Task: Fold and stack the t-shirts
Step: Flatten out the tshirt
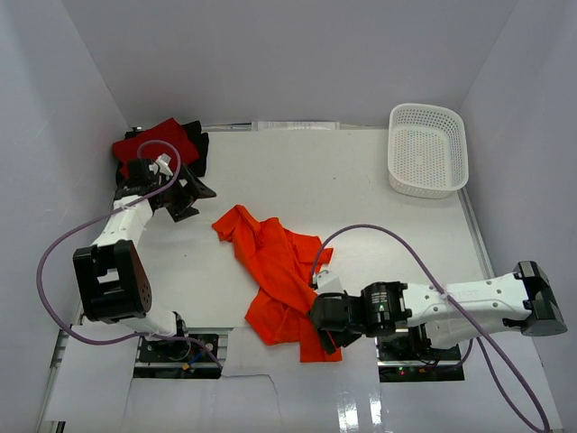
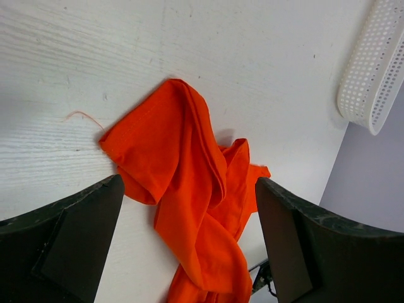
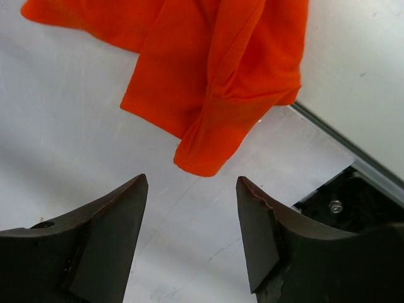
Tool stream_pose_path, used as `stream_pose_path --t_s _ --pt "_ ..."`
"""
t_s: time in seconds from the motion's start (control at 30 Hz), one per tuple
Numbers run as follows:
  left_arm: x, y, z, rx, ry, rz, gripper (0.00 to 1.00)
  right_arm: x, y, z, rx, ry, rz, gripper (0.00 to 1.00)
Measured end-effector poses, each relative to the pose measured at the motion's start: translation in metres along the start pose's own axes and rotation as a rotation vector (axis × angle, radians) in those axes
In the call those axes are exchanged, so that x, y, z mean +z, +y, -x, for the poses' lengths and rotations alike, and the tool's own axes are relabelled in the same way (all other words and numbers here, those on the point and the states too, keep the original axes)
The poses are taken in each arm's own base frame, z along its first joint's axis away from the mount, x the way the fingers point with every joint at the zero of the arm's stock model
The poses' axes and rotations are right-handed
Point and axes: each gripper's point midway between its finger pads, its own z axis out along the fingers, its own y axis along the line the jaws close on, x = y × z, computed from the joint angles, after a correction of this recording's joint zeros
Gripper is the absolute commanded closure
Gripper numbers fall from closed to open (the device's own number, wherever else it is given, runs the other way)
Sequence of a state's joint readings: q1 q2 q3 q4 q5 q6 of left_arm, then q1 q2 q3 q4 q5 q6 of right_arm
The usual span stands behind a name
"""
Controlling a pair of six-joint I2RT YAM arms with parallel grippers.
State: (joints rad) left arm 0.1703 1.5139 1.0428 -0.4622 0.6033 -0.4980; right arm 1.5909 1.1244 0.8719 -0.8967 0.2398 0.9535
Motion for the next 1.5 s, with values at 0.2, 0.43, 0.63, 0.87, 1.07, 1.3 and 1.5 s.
stream_pose_path --t_s 0.2,0.43,0.63,0.87,1.07,1.3,1.5 --pt "0.002 -0.003 0.017 0.0 -0.037 0.012 0.05 0.018 0.003 -0.025 0.028 0.069 -0.098 0.37" --pt "0.003 -0.004 0.026 0.004 -0.057 0.017 0.05 0.027 -0.002 -0.025 0.058 0.081 -0.15 0.41" --pt "0.004 -0.004 0.026 0.004 -0.057 0.018 0.05 0.038 -0.01 -0.02 0.076 0.089 -0.171 0.44" --pt "0.003 -0.003 0.026 0.003 -0.057 0.026 0.05 0.053 -0.011 -0.027 0.051 0.138 -0.147 0.44" --pt "0.003 -0.001 0.025 0.004 -0.058 0.032 0.05 0.054 -0.003 -0.03 0.035 0.168 -0.1 0.62" --pt "0.007 0.003 0.024 0.001 -0.046 0.04 0.05 0.057 -0.001 -0.039 0.025 0.207 -0.083 0.92" --pt "0.012 0.009 0.02 -0.003 -0.029 0.049 0.07 0.05 -0.004 -0.028 0.057 0.166 -0.066 0.92"
